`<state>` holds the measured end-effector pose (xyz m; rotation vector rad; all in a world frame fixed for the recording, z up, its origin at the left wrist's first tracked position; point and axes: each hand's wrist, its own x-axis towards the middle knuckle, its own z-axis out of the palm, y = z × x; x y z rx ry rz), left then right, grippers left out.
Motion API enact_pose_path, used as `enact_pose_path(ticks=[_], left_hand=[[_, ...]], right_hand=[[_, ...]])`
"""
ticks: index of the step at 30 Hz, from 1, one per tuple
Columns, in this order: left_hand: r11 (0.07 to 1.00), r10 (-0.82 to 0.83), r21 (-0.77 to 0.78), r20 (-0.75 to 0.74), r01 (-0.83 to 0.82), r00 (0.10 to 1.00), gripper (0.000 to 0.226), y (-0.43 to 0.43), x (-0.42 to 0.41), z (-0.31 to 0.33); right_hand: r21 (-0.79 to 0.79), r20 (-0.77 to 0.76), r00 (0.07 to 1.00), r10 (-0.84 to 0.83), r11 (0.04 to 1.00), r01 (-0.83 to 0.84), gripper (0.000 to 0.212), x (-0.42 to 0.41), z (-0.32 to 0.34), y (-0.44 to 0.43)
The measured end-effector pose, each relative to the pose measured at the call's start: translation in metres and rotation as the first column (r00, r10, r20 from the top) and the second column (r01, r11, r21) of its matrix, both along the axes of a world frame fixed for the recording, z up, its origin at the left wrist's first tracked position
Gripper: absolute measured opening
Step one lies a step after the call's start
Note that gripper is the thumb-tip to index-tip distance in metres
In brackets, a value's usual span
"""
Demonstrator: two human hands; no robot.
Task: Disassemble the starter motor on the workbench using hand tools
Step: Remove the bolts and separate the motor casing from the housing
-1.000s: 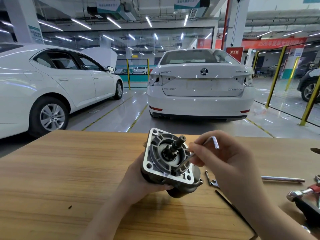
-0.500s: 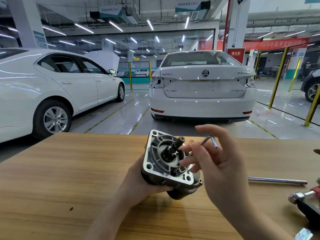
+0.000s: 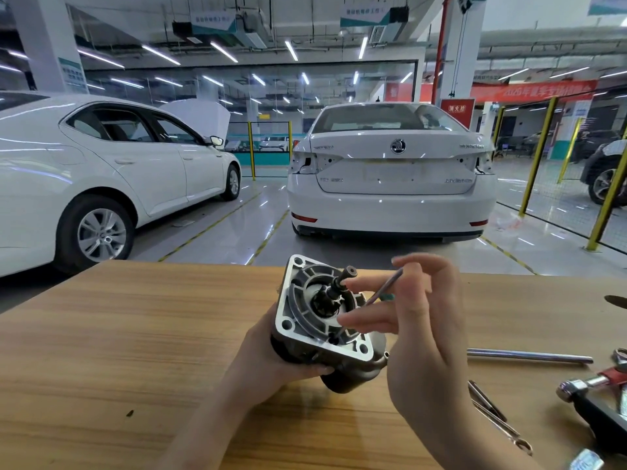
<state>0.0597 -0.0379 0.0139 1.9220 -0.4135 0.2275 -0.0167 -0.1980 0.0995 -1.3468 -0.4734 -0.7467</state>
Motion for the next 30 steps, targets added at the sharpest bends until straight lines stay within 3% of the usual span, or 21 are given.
enact_pose_path(ticks=[5,9,12,19,23,27,30], left_hand=[[1.000,-0.005,0.007,0.025,0.004,1.000,0.075,0.000,-0.001,0.001],[1.000,0.001,-0.009,0.009,-0.001,1.000,0.074,0.000,-0.004,0.003],[1.000,0.003,-0.024,-0.007,-0.003,1.000,0.073,0.000,-0.005,0.003],[1.000,-0.009,-0.021,-0.015,0.009,1.000,0.072,-0.001,-0.005,0.005],[0.999,-0.005,-0.043,-0.014,0.005,1.000,0.072,-0.002,-0.003,0.004],[0.999,0.001,-0.039,-0.023,-0.002,1.000,0.074,-0.002,-0.001,0.003],[0.999,0.014,-0.046,-0.028,-0.015,1.000,0.073,-0.002,-0.002,0.003]], right_hand=[[0.064,0.035,0.999,0.033,0.997,-0.035,0.030,-0.004,0.001,0.005],[0.181,-0.047,0.981,0.187,0.968,-0.175,0.048,0.000,0.006,0.004],[0.171,-0.128,0.955,0.268,0.954,-0.245,0.045,0.008,0.014,0.003],[0.172,-0.120,0.988,0.102,0.982,-0.080,0.032,0.011,0.015,0.020],[-0.029,-0.143,0.989,0.023,0.999,-0.027,0.019,0.019,0.020,0.014],[-0.268,-0.141,0.990,0.016,0.962,-0.054,0.025,0.021,0.026,-0.003],[-0.353,-0.084,0.996,-0.003,0.935,-0.027,0.021,0.022,0.030,-0.015]])
